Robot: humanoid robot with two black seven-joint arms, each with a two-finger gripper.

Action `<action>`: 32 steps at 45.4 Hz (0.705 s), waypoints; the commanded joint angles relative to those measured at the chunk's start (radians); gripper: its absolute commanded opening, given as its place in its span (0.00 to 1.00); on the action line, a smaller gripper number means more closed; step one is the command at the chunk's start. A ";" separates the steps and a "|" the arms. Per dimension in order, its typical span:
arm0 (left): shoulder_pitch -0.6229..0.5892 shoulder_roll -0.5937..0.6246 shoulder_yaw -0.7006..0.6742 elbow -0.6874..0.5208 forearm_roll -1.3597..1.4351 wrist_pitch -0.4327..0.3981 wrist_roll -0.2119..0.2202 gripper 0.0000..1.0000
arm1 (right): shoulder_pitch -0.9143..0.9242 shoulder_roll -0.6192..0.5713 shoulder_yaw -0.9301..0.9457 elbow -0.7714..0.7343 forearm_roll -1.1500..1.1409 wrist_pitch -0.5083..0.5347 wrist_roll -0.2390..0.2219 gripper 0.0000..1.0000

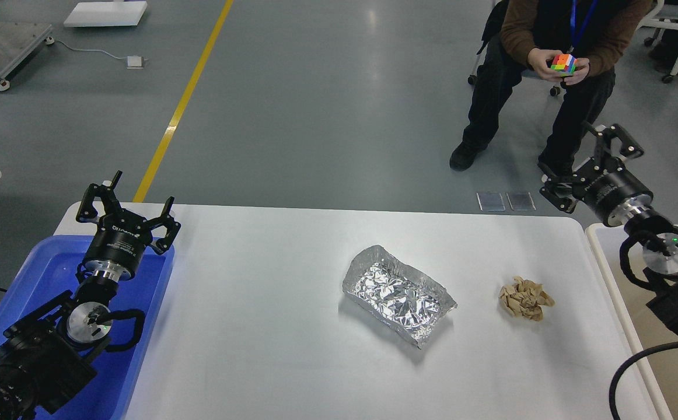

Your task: Tidy desktop

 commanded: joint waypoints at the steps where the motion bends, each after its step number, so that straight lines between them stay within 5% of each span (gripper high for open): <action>1: -0.001 0.000 0.000 0.000 0.000 0.000 0.000 1.00 | 0.010 0.132 0.061 0.014 0.002 0.004 0.012 1.00; 17: 0.001 0.000 0.000 0.000 0.000 0.000 0.000 1.00 | -0.037 0.285 0.103 -0.004 0.005 0.004 0.068 1.00; 32: -0.001 0.000 0.000 0.000 0.000 0.000 0.000 1.00 | -0.105 0.288 0.105 -0.003 0.006 0.006 0.098 1.00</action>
